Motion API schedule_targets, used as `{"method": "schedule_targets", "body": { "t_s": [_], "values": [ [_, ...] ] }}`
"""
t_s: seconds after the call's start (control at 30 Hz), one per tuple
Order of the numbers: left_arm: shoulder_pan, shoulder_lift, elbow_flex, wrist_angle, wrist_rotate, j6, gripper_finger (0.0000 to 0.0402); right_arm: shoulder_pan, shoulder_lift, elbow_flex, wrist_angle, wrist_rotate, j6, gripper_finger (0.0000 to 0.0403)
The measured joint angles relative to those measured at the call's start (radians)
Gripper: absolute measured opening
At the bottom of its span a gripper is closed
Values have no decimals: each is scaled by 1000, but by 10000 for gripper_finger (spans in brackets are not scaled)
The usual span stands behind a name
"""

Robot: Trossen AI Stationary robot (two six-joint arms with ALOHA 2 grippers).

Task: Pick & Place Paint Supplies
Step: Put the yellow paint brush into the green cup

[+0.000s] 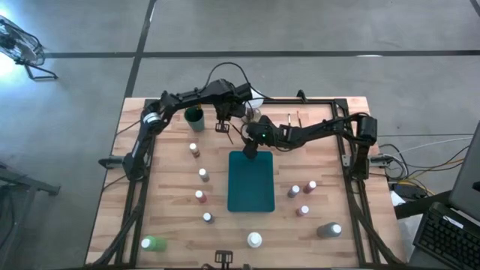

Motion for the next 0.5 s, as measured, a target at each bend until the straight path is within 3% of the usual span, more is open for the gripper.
{"method": "schedule_targets", "body": {
  "t_s": [0.5],
  "values": [
    [-16,0,0,-6,0,-28,0,1,71,2,95,-14,31,170]
  ]
}}
